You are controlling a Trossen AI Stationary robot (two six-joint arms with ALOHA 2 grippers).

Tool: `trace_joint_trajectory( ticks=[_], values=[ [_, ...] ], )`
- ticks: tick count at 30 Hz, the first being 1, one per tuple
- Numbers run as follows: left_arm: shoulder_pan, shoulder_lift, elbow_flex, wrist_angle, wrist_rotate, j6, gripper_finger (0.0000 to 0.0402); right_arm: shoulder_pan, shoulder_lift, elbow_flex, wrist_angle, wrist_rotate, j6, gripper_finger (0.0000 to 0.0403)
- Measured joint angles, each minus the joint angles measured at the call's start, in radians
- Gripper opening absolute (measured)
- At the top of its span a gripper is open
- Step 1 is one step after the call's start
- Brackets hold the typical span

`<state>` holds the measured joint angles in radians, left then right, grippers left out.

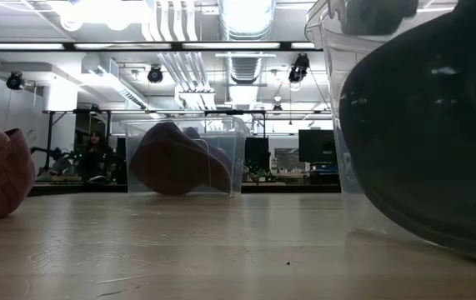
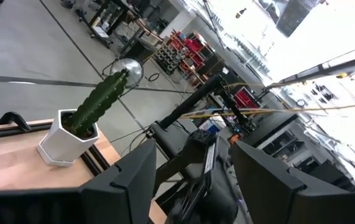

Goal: Pick and place caps into container
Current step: Put the black cap into the bottom transparent container, then put the red cap into the top transparent container

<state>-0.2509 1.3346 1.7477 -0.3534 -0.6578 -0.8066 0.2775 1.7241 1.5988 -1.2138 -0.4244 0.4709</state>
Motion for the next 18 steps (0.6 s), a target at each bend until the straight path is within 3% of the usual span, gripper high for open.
trace_joint_trajectory(
  ticks=[7, 12, 18],
  values=[
    [0.000, 0.000, 0.000, -0.102, 0.175, 0.002, 0.0204, 0.000, -0.048, 0.086, -0.009, 0.058, -0.016, 0.0194],
    [0.002, 0.005, 0.000, -0.278, 0.413, 0.013, 0.0204, -0.001, -0.062, 0.152, -0.001, 0.125, -0.003, 0.0195],
    [0.002, 0.023, -0.001, -0.513, 0.587, 0.088, 0.0204, -0.001, -0.062, 0.205, 0.024, 0.191, -0.002, 0.0193]
  ],
)
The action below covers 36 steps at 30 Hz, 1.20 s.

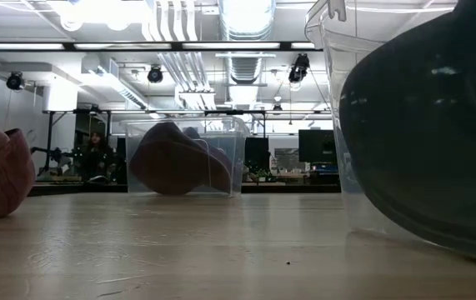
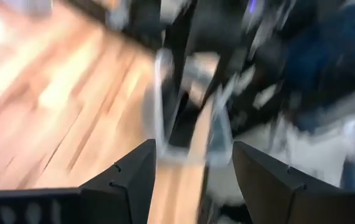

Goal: Pick and place caps into container
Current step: Put the red cap into the top transparent container

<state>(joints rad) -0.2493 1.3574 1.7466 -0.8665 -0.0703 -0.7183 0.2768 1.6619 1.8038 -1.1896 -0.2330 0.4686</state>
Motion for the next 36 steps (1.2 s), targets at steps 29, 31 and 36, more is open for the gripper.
trace_joint_trajectory(
  ticks=[29, 31, 36],
  values=[
    [-0.075, 0.266, -0.505, -0.162, 0.399, 0.612, 0.0204, 0.005, 0.000, 0.006, -0.003, 0.027, 0.083, 0.0192],
    [-0.075, 0.264, -0.540, -0.108, 0.408, 0.615, 0.0204, 0.007, 0.000, 0.006, -0.003, 0.027, 0.082, 0.0192],
    [-0.076, 0.268, -0.599, -0.042, 0.436, 0.641, 0.0204, 0.007, 0.000, 0.006, -0.004, 0.027, 0.083, 0.0192]
  ],
)
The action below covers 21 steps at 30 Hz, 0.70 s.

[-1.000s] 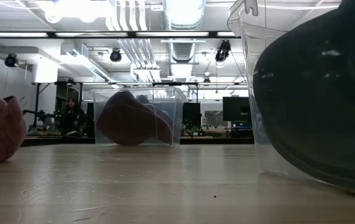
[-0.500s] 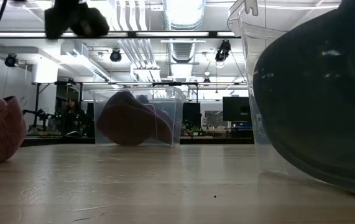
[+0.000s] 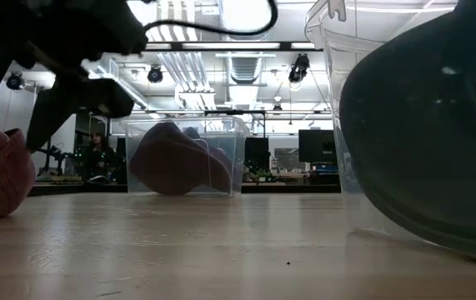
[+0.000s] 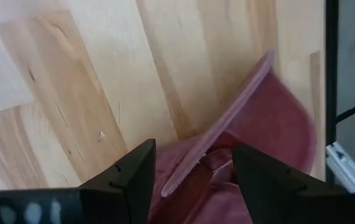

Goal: Pick and place caps into container
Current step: Put the red cap into the top transparent container

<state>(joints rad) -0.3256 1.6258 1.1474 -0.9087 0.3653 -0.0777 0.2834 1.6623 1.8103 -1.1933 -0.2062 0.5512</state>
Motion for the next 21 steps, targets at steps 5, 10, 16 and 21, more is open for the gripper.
trace_joint_trajectory(
  ticks=[5, 10, 16, 21],
  values=[
    [-0.001, 0.019, -0.023, 0.022, 0.000, 0.029, 0.0204, 0.000, 0.000, 0.000, 0.000, 0.000, 0.000, 0.0192],
    [-0.003, 0.025, -0.041, 0.110, 0.000, 0.041, 0.0193, 0.000, 0.000, 0.000, 0.001, 0.028, -0.005, 0.0192],
    [-0.004, 0.025, -0.041, 0.113, 0.011, 0.023, 0.0090, 0.000, 0.000, 0.000, 0.001, 0.048, -0.009, 0.0192],
    [-0.001, 0.025, -0.050, 0.112, 0.048, -0.064, 0.0011, -0.001, 0.001, 0.000, 0.001, 0.053, -0.029, 0.0192]
  ],
)
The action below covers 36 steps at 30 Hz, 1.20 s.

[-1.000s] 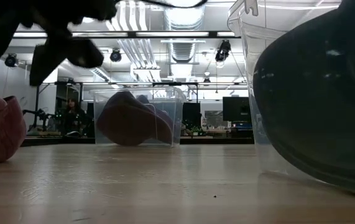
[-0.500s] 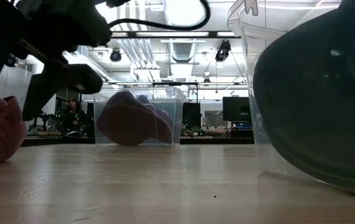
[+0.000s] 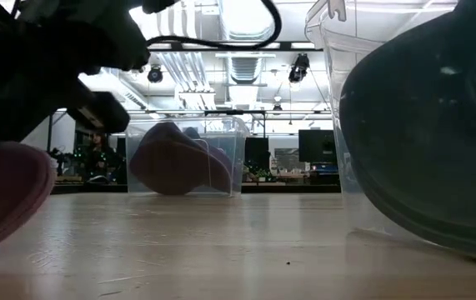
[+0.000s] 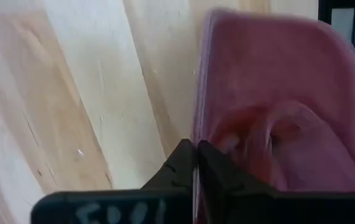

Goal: Pick and place caps into container
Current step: Put the red cap into the top transparent container

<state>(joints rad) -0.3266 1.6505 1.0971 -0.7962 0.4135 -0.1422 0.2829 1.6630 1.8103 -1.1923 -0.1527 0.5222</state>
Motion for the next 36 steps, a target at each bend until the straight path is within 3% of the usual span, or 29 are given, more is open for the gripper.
trace_joint_trajectory(
  ticks=[14, 26, 36],
  values=[
    [0.032, -0.089, 0.117, -0.233, -0.023, -0.099, 0.0001, 0.000, 0.000, 0.000, 0.002, 0.079, -0.002, 0.0192],
    [0.032, -0.291, 0.275, -0.425, -0.208, -0.284, 0.0000, 0.000, -0.003, 0.000, 0.012, 0.227, -0.060, 0.0192],
    [0.035, -0.289, 0.436, -0.376, -0.365, -0.336, 0.0000, -0.024, 0.007, 0.000, 0.340, 0.193, -0.079, 0.0192]
  ],
)
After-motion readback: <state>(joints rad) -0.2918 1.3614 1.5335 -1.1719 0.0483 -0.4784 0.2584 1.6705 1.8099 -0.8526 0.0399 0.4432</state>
